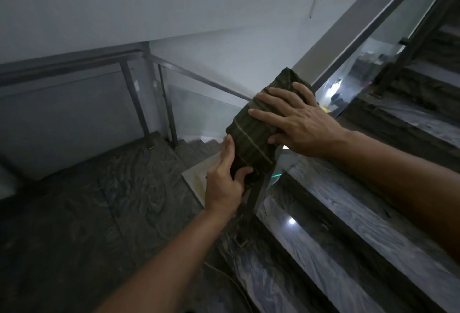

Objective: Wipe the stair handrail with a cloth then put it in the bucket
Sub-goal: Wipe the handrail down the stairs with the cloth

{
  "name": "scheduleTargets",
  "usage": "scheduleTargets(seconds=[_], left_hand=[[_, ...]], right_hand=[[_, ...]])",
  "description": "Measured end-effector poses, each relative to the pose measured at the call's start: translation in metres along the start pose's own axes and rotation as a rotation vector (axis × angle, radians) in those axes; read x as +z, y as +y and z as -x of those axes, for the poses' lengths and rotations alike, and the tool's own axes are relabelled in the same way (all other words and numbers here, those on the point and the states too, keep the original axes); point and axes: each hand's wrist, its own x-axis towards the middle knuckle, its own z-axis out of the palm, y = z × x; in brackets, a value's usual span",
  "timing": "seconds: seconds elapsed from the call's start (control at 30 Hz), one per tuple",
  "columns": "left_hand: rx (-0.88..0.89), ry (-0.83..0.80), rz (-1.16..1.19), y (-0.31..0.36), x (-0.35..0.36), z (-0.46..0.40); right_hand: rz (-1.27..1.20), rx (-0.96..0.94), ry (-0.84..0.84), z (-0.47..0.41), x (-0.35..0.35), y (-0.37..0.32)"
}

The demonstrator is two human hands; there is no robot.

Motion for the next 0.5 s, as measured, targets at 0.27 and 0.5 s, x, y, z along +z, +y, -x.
scheduleTargets(seconds=[0.27, 0.5], left_hand=[[-0.01, -0.173, 0.245, -0.022, -0.028, -0.035], [0.006, -0.304, 0.322, -0.053, -0.027, -0.06]], right_hand=[[0.027, 0.059, 0.015, -0.003, 0.006, -0.009], [0.086, 0.188, 0.001, 0.001, 0.01, -0.039]])
